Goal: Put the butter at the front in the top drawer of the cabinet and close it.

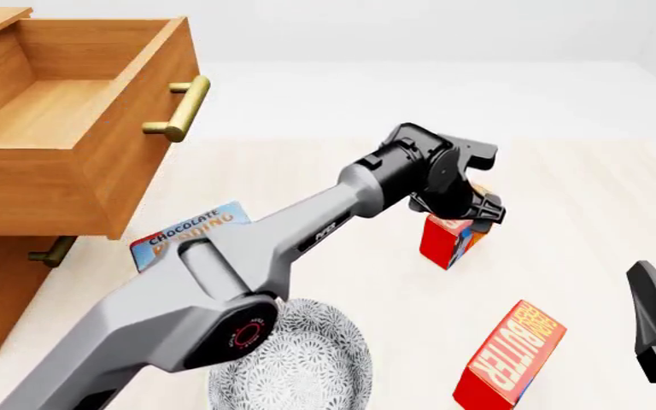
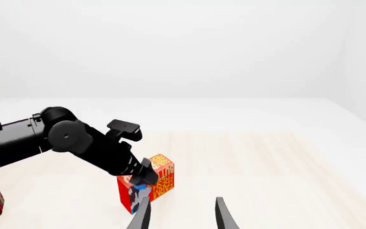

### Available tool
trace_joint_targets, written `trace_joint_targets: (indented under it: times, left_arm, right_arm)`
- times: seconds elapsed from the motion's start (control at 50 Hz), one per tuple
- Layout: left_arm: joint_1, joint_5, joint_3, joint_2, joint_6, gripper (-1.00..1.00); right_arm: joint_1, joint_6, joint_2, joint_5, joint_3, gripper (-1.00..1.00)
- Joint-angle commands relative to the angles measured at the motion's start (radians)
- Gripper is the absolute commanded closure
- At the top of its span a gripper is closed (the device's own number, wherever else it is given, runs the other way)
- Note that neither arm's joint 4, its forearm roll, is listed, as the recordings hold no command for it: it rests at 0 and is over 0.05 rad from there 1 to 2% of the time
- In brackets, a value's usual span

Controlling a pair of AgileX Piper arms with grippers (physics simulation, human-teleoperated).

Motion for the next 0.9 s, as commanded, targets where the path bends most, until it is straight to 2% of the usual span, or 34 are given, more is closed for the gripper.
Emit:
trace_joint_targets:
  times: [0.02,0.1,0.28,0.48,0.5,0.6,0.62,0.64,0.66,0.68,0.8,0.9]
  left_arm:
    - [-0.004,-0.005,-0.019,0.028,-0.011,-1.0]
    - [-0.003,-0.007,-0.023,0.037,-0.012,-1.0]
    - [-0.004,-0.06,0.053,0.017,-0.027,-1.0]
    - [0.001,-0.046,0.015,0.042,-0.034,-1.0]
    - [0.001,-0.038,0.004,0.045,-0.033,1.0]
    - [0.003,-0.011,-0.035,0.051,-0.029,1.0]
    - [0.005,-0.063,0.159,-0.155,-0.001,1.0]
    - [0.004,-0.09,0.21,-0.179,-0.001,1.0]
    - [0.004,-0.096,0.22,-0.184,-0.001,1.0]
    - [0.0,-0.117,0.277,-0.242,0.001,1.0]
    - [-0.002,-0.137,0.389,-0.346,0.004,1.0]
    - [-0.002,-0.145,0.441,-0.401,0.006,1.0]
  right_arm:
    - [0.0,0.0,-0.001,-0.001,0.001,-1.0]
    - [0.0,0.0,-0.001,-0.001,0.001,-1.0]
    - [0.0,0.0,-0.001,-0.001,0.001,-1.0]
    - [-0.003,0.0,0.014,-0.014,0.0,-1.0]
    - [-0.004,0.0,0.019,-0.019,0.001,-1.0]
    - [-0.004,0.0,0.03,-0.033,0.003,-1.0]
    - [-0.004,0.0,0.016,-0.018,0.002,-1.0]
    - [-0.004,0.0,0.015,-0.017,0.002,-1.0]
    - [-0.004,0.0,0.014,-0.017,0.002,-1.0]
    - [-0.003,-0.001,0.008,-0.009,0.001,-1.0]
    - [-0.003,-0.001,0.001,0.002,-0.003,-1.0]
    - [-0.003,-0.001,0.0,0.003,-0.004,-1.0]
